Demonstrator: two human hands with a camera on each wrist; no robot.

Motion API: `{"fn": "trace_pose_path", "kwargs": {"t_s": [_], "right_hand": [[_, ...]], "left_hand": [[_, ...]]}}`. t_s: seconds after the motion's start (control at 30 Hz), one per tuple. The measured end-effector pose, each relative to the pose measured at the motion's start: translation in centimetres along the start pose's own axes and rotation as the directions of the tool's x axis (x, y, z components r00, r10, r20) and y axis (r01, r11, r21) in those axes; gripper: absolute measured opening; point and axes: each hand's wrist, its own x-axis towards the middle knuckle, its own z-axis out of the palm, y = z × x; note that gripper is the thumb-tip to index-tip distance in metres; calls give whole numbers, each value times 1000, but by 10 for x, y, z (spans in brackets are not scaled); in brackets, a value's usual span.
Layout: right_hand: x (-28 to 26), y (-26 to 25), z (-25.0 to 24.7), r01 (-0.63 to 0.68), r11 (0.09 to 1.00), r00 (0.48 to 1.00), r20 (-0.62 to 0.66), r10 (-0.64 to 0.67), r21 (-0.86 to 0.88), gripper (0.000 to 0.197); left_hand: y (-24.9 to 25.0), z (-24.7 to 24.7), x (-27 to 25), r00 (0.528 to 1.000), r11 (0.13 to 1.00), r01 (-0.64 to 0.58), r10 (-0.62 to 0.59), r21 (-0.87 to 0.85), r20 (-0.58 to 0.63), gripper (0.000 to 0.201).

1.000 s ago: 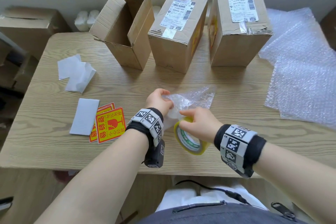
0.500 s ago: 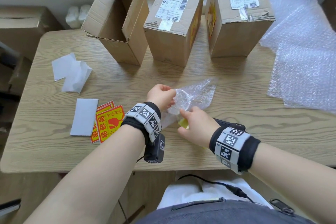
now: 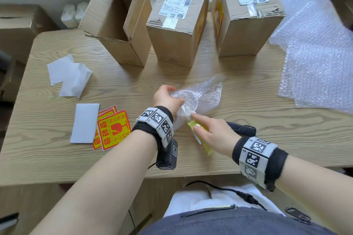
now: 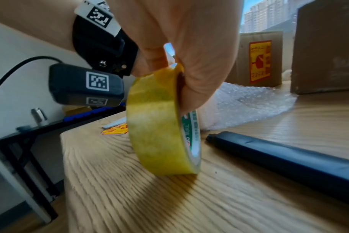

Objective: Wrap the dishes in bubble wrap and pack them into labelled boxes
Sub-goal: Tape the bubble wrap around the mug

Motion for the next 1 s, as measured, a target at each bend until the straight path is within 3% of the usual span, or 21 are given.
{"fn": "trace_pose_path", "kwargs": {"t_s": [0.27, 0.4, 0.53, 0.6, 0.67, 0.73, 0.83, 0.93, 1.0], "right_hand": [[7, 3, -3, -87, 984, 995, -42, 95, 157, 42], [18, -1, 2, -135, 958, 990, 1, 139, 252, 44], [26, -3, 6, -142, 958, 989, 4, 146, 251, 46], [25, -2, 6, -148, 951, 988, 2, 153, 272, 45], [24, -1, 7, -153, 941, 987, 3, 160, 302, 45], [22, 2, 6, -132, 958, 990, -24, 142, 255, 43], [18, 7, 3, -115, 966, 991, -46, 129, 231, 38], [13, 14, -4, -115, 948, 990, -44, 134, 297, 29], [15, 24, -12, -108, 980, 982, -135, 132, 169, 30]], "left_hand": [[0, 0, -2, 1000, 1000, -9, 9, -1, -13, 44], [2, -3, -8, 999, 999, -44, 44, 18, 0, 49], [2, -6, -17, 997, 996, -74, 74, 39, 0, 54], [-1, -9, -23, 995, 994, -99, 100, 36, -28, 48], [-8, -14, -33, 989, 987, -124, 131, 102, -64, 29], [-22, -15, -42, 995, 973, -104, 101, 204, 24, 14], [-42, -7, -53, 965, 972, -10, -52, 235, 257, 32], [-48, 5, -59, 951, 962, 44, -123, 268, 285, 37], [-46, 11, -61, 953, 977, 113, -159, 183, 256, 35]]}}
